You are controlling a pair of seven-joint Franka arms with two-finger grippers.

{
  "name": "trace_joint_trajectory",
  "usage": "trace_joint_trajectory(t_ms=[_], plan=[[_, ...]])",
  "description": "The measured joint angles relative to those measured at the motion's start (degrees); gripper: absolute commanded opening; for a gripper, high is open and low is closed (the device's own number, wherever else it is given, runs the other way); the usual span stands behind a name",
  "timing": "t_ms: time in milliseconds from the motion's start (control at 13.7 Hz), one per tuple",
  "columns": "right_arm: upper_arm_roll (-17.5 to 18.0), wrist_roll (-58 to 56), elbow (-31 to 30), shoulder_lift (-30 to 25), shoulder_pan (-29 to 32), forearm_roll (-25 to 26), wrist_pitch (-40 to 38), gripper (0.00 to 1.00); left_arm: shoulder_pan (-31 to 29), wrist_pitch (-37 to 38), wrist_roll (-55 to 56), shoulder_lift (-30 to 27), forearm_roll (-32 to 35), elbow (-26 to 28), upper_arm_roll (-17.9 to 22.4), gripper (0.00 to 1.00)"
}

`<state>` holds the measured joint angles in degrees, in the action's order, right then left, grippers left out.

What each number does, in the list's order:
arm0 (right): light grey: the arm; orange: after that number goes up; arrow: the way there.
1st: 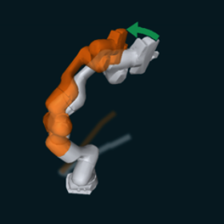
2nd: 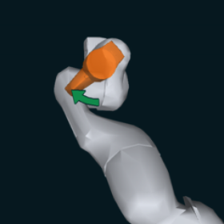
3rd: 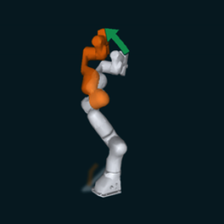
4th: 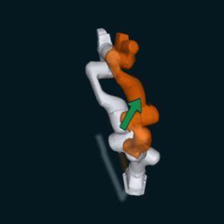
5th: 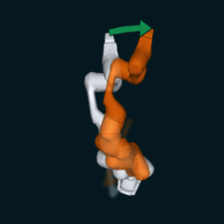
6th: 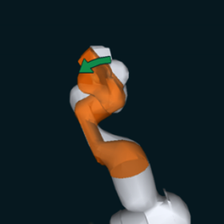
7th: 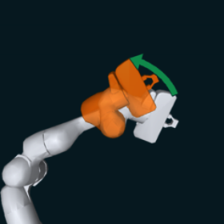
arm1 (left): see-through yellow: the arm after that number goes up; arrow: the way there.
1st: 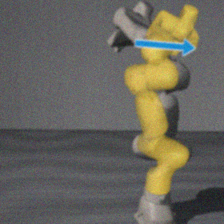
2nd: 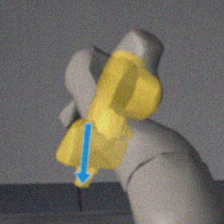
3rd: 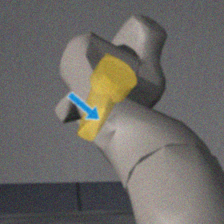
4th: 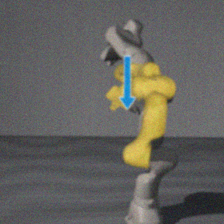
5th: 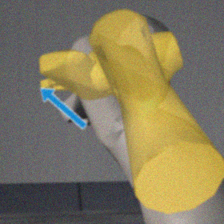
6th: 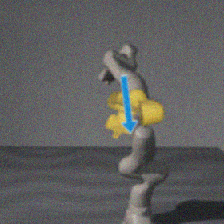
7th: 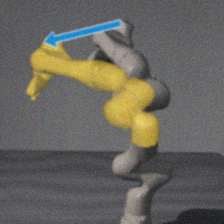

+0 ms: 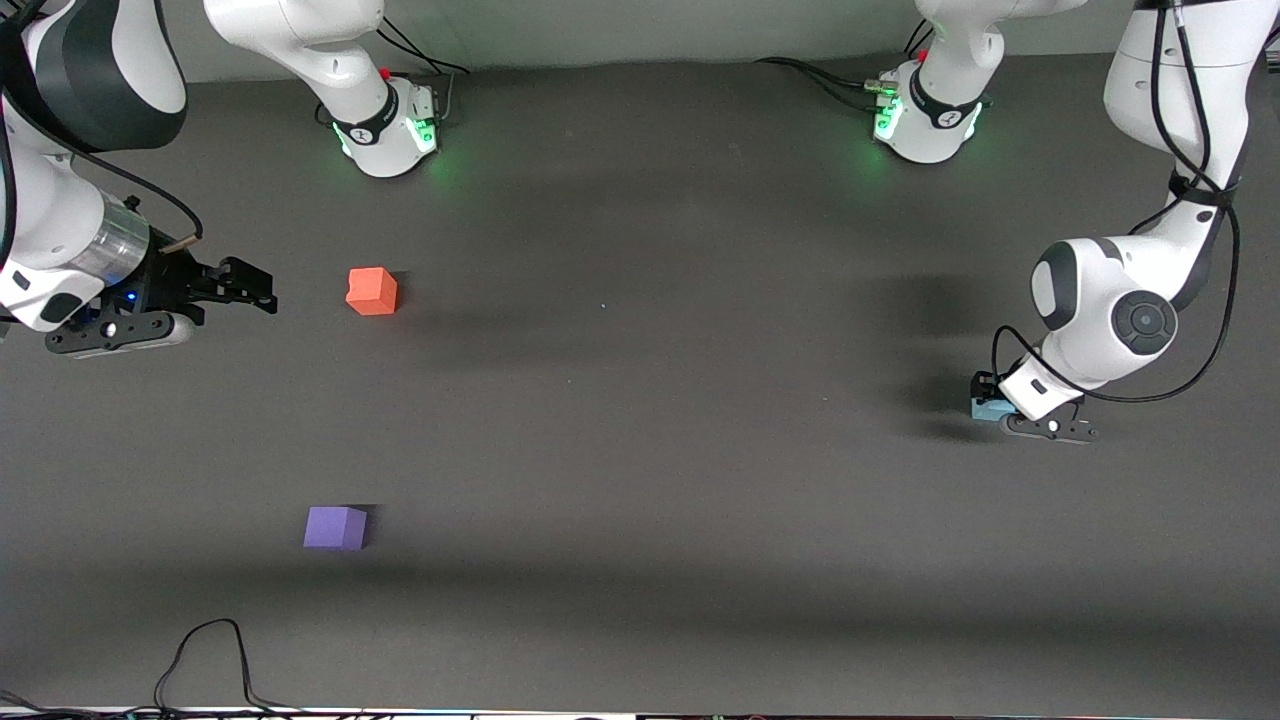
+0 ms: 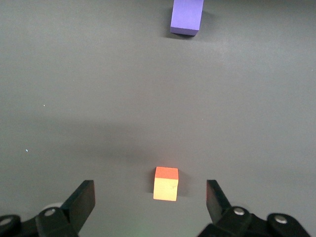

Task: Place blue block between orange and purple blocks
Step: 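Close the left gripper on the blue block and lift it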

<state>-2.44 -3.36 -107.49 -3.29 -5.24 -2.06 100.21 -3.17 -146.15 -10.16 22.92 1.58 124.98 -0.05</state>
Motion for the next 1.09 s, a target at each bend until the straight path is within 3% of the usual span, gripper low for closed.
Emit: trace_joint_trajectory(t_ms=[437,655,874,1092], plan=[[0.00,0.00,-0.73,0.00,0.00,0.00,0.00,1.00,0.34,26.22,2.10,-7.05,-0.03,-14.54,-0.51,0.42],[-0.01,0.00,-0.96,-0.01,0.00,0.00,0.00,1.00,5.92,36.88,11.26,-8.53,-0.17,-21.79,-1.21,0.42],[-0.01,0.00,-1.07,-0.02,0.00,0.00,0.00,1.00,15.47,39.70,26.99,-7.35,-0.94,-27.40,-2.59,0.42],[-0.01,0.00,-1.12,-0.02,-0.01,0.00,0.23,1.00,24.71,39.74,44.95,-2.22,-2.48,-35.82,-5.47,0.42]])
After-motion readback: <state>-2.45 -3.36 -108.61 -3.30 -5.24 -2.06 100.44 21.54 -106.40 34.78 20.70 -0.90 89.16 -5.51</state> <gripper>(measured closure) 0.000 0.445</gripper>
